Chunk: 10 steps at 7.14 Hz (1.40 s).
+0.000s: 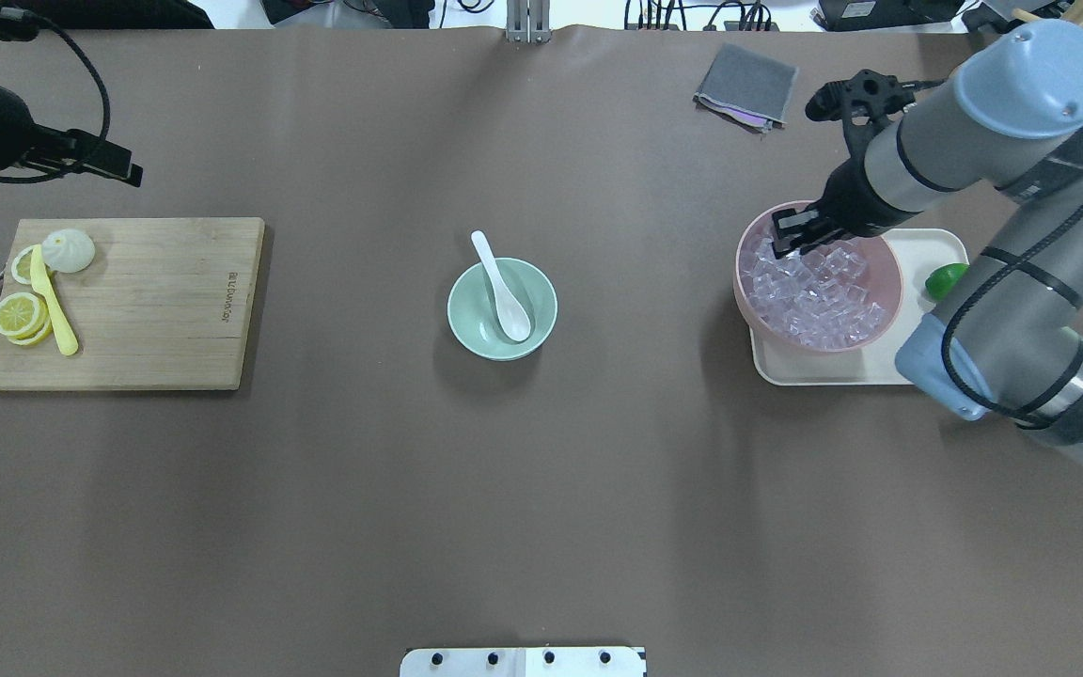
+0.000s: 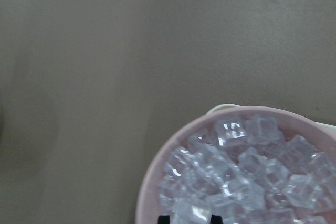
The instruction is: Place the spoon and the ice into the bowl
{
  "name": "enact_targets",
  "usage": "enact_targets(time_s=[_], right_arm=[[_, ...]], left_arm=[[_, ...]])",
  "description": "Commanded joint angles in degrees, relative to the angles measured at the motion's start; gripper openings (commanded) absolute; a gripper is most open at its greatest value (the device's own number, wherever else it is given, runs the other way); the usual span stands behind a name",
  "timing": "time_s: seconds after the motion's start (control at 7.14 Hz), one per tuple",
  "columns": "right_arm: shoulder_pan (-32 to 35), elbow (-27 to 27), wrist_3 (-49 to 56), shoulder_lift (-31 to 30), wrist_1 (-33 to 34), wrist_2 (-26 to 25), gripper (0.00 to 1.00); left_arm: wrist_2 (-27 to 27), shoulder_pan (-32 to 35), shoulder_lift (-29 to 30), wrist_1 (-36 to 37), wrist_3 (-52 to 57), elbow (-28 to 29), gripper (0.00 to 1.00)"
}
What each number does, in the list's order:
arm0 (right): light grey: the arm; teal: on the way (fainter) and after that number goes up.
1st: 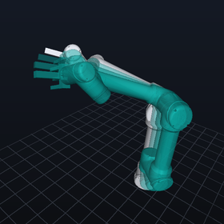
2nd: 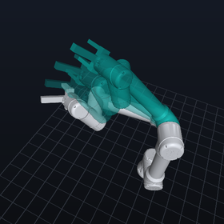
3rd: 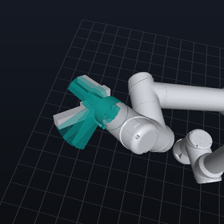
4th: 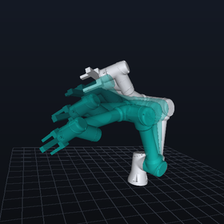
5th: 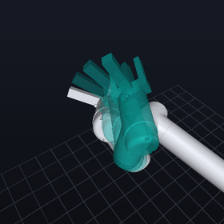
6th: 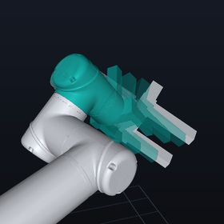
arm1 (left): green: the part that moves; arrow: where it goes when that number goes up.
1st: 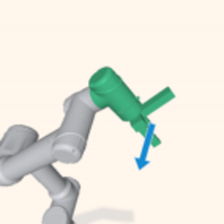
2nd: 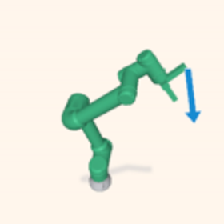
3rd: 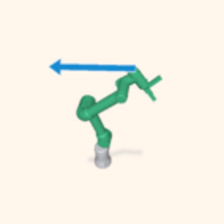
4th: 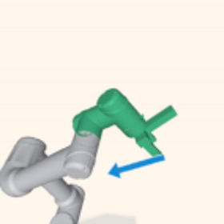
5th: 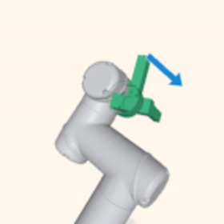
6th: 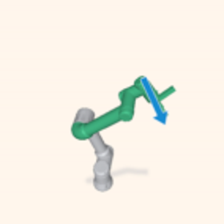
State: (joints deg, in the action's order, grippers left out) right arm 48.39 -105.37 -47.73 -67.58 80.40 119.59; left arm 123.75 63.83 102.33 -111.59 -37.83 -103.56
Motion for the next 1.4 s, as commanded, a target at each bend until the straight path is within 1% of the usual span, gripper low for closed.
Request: enact_targets(time_s=[0.0, 0.14, 0.28, 0.42, 0.56, 0.7, 0.84, 1.12, 1.26], right_arm=[[-9.41, 1.55, -16.35, 10.92, 2.91, -8.80, 0.00], [-12.59, 7.32, -22.60, 18.11, 2.83, -12.16, 0.00], [-16.36, 14.34, -27.89, 24.45, 2.22, -18.19, 0.00], [-18.40, 16.84, -29.68, 26.52, 1.78, -21.91, 0.00], [-18.94, 17.39, -30.13, 26.36, 0.82, -22.21, 0.03], [-19.04, 18.18, -32.49, 26.53, 0.55, -22.73, 0.95], [-19.04, 18.10, -32.42, 26.45, 0.46, -22.91, 1.00], [-18.34, 17.92, -30.85, 26.19, 0.55, -22.56, 1.00], [-15.64, 15.31, -28.06, 23.14, 0.72, -18.91, 1.00]], left_arm=[[3.50, 6.02, -3.88, 0.05, 9.14, 0.47, 0.98], [3.52, 6.66, -4.68, 0.05, 11.00, 0.47, 0.98], [3.60, 7.01, -6.08, -0.21, 10.93, -0.40, 0.98], [3.52, 7.10, -6.96, -0.21, 10.93, -1.54, 0.98], [3.43, 7.10, -6.97, -0.21, 10.93, -1.55, 0.98], [3.43, 7.10, -7.06, -0.21, 10.93, -1.64, 0.98], [3.43, 7.10, -7.06, -0.21, 10.93, -1.64, 0.98], [3.43, 7.10, -6.97, -0.04, 10.93, -1.38, 0.98], [3.86, 7.19, -6.97, -0.04, 10.76, -1.81, 0.98]])
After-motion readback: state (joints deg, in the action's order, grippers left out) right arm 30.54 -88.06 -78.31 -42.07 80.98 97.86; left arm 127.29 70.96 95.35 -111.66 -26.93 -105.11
